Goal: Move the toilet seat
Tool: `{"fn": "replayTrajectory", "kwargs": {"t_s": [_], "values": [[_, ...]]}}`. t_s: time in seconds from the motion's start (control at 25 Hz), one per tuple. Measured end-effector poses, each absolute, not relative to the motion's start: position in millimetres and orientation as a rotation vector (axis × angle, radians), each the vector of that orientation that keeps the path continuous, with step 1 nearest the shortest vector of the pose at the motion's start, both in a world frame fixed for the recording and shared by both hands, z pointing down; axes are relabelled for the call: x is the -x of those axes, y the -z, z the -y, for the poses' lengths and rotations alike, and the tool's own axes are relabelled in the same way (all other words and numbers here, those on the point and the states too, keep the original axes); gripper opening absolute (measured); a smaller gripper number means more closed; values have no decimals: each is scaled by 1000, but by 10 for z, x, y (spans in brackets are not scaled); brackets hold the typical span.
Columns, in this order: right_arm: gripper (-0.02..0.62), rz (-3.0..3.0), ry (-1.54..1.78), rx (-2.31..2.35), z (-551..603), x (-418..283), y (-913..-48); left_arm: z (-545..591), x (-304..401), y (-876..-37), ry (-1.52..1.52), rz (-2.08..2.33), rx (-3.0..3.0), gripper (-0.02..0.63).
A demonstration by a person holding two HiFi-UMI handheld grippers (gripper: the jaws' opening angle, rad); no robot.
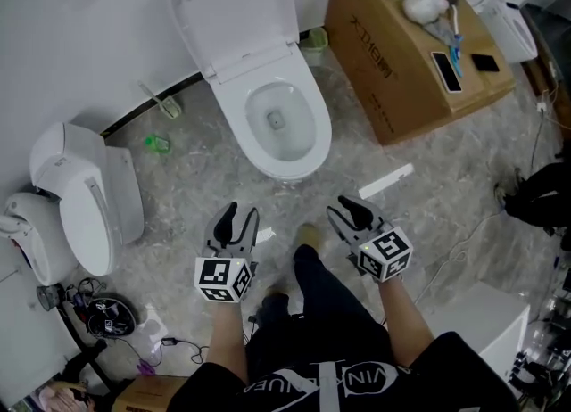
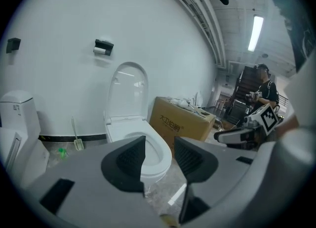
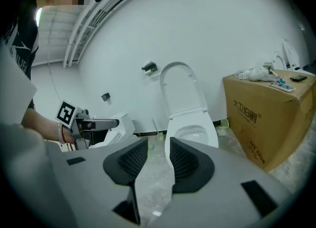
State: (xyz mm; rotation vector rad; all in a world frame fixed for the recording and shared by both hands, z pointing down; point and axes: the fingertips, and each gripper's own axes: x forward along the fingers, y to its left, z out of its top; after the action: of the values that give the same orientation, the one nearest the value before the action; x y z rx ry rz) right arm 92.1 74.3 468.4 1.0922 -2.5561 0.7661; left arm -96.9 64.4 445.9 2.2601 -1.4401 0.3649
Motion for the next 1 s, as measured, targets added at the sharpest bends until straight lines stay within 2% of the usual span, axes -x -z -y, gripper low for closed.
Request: {"fn": "replayTrajectory", "kwargs": {"t_s": [0.52,1.0], "values": [[150,2472,-837,-903,-341,-894,-5546,-328,640,-5198,-429,1420,-2149,183],[153,2357,-854,-912,-71,-895,-6787,-186,401,-6437,-496,1353,-2073,183]]}}
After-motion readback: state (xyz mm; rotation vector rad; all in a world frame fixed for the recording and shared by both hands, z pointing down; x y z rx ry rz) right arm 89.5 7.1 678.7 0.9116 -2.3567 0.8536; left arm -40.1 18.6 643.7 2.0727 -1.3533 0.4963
